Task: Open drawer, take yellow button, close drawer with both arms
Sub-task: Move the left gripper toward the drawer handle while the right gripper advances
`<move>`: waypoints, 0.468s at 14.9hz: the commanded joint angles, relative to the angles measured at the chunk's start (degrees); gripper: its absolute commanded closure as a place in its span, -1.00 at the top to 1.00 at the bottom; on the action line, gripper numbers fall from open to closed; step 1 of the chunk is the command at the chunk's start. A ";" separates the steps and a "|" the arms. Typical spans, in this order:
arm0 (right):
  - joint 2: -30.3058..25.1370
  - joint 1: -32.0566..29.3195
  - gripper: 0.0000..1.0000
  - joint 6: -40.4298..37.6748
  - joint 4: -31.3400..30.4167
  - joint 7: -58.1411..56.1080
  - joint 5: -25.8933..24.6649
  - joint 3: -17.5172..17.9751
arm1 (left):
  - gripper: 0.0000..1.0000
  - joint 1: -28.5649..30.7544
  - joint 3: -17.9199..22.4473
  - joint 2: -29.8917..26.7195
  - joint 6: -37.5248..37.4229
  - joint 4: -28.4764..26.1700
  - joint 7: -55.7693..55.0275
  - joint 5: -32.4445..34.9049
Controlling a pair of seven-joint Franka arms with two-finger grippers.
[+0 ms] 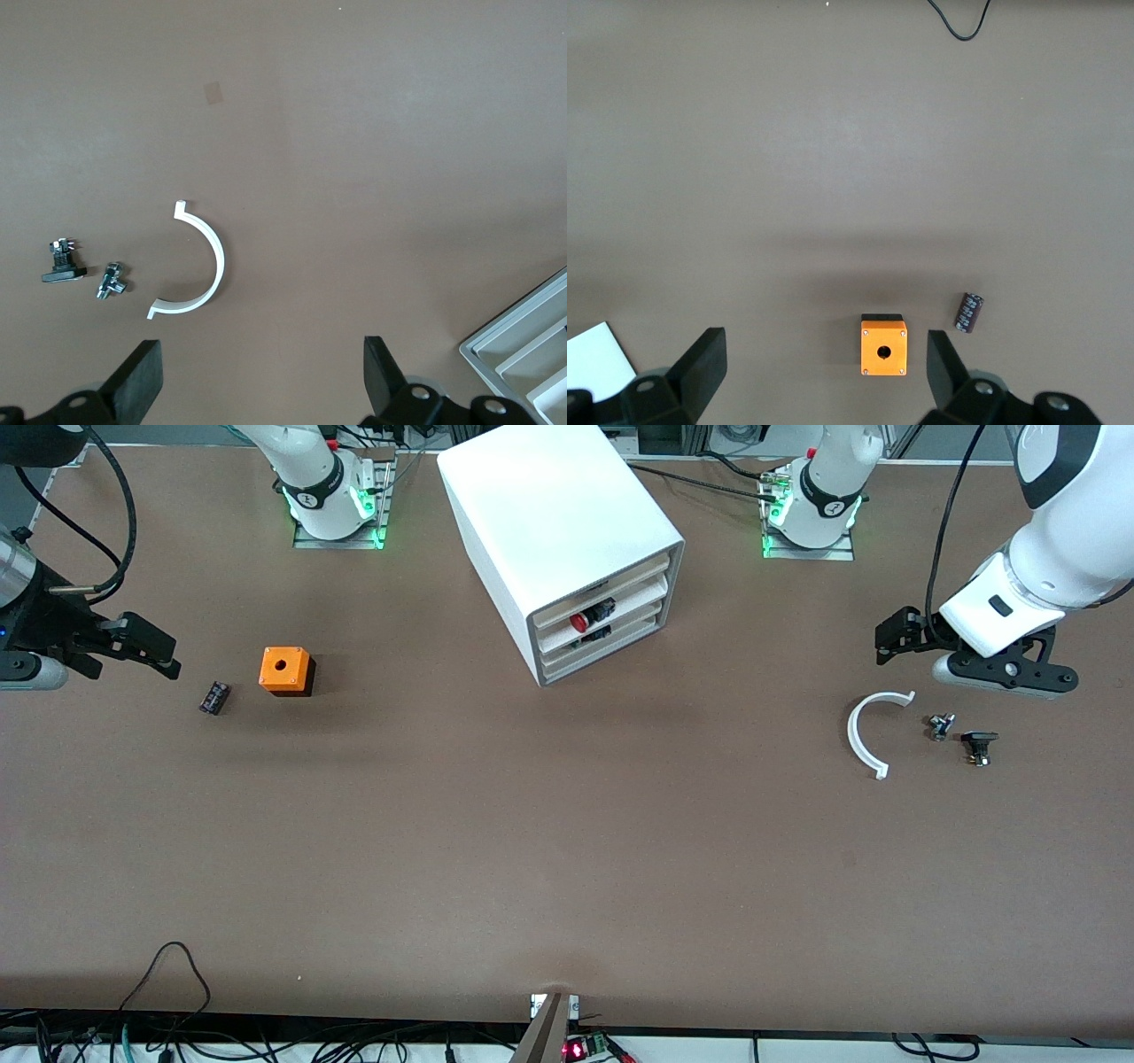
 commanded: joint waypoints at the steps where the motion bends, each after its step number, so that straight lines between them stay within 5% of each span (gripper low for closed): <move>1: 0.61 -0.11 1.00 -0.71 1.13 -0.22 0.16 0.06 | 1.00 -0.07 -0.60 -0.84 -0.86 0.04 -2.20 -0.30; 7: 0.61 -0.11 1.00 -0.90 2.00 -0.83 0.42 0.06 | 1.00 -0.07 -0.69 -0.75 -0.77 0.04 -3.00 -0.30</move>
